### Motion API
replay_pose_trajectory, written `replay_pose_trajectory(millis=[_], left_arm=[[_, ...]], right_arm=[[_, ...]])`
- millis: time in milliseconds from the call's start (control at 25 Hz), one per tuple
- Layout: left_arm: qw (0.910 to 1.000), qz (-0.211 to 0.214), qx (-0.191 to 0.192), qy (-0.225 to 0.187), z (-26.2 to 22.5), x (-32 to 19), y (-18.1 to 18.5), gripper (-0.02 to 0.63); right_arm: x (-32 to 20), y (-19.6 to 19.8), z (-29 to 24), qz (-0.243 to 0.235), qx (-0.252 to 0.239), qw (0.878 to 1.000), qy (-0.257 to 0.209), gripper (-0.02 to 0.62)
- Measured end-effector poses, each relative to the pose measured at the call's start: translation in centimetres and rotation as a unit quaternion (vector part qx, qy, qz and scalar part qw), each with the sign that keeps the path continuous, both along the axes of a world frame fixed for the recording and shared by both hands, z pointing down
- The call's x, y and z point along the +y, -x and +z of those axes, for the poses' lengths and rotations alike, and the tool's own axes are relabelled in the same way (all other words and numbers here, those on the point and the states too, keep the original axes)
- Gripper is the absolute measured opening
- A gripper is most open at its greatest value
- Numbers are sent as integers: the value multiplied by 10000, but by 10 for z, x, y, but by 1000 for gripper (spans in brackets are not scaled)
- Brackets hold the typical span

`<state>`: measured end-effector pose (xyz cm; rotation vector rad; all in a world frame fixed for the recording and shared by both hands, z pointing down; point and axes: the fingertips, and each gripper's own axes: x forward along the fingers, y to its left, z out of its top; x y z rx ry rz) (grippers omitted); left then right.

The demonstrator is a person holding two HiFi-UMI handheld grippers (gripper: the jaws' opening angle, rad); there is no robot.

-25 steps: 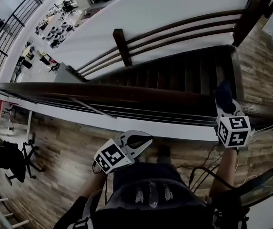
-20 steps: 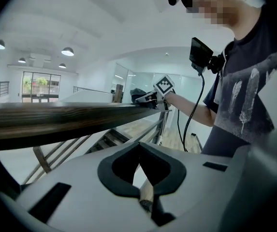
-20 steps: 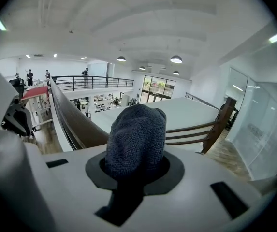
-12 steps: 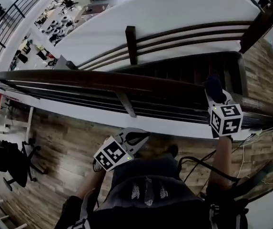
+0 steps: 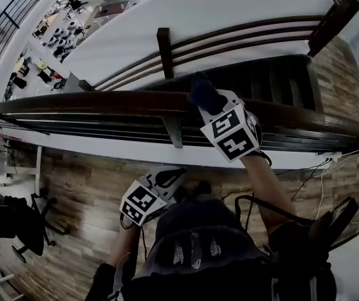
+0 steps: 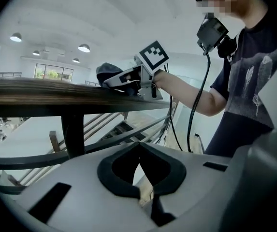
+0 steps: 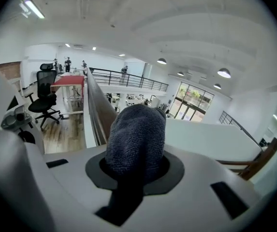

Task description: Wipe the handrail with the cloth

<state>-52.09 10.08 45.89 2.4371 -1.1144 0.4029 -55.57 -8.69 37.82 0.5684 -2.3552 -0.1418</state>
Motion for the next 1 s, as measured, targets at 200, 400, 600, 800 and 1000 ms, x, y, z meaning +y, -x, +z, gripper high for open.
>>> replay_pose_trajectory(millis=[200,400,600,800,1000], left_arm=[[9992,-294,-259,9,-1,-2,4,6],[9968,-629,-268,402,23,8,5,6],[9948,-771,-173,636,49,20,10,6],[9966,-235,-16,793,77,17,11,6],[9961,354,120,794,91,1,24,6]], right_arm=[[43,41,-12,-1069,-281,9939,53,67],[109,4,14,-1526,-1406,9701,1258,67],[54,-4,130,-6,-1559,9702,1855,67],[21,34,195,658,-1262,9751,1703,67],[4,51,236,883,-687,9847,1333,67]])
